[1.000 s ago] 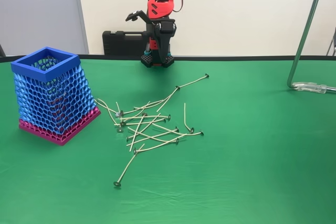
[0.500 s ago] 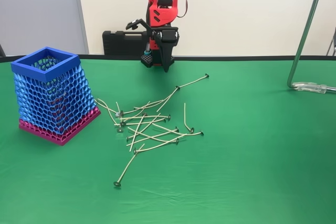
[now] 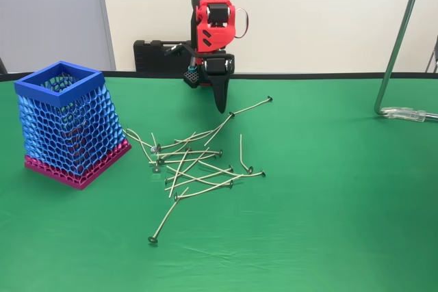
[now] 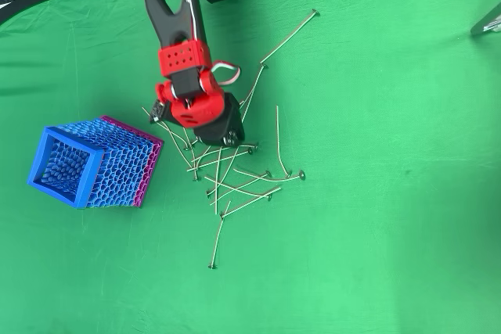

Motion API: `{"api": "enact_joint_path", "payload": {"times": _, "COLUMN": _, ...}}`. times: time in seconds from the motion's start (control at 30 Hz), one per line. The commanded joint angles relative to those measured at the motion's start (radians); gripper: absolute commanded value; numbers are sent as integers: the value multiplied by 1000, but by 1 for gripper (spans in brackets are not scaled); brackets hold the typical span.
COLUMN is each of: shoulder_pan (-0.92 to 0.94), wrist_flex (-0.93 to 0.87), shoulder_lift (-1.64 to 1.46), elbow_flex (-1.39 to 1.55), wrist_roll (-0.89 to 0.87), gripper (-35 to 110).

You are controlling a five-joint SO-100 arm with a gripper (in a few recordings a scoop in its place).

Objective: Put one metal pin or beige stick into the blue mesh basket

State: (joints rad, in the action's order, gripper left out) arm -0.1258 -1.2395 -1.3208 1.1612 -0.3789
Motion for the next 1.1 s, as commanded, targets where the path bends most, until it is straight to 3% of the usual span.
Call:
{"api": "enact_joint_path", "payload": {"times": 0.0, "shoulder_pan": -9, "wrist_flex": -14, "shoulder_lift": 44, "elbow_flex": -149, "wrist_roll": -44, "gripper": 0}}
{"api": "enact_joint_path", "payload": {"times": 0.43, "shoulder_pan": -38, "wrist_flex": -41, "shoulder_lift": 276, "elbow_flex": -377, "wrist_roll": -189, "gripper": 0}}
{"api": "enact_joint_path", "payload": {"times": 0.83, "shoulder_pan": -34, "wrist_flex": -43, "shoulder_lift": 380, "elbow_flex": -474, "wrist_roll": -586, "gripper": 0}}
{"api": "enact_joint_path", "payload": {"times": 1.07, "shoulder_pan": -8, "wrist_flex": 6, "shoulder_lift": 397, "elbow_flex": -465, "wrist_roll": -666, "gripper": 1}}
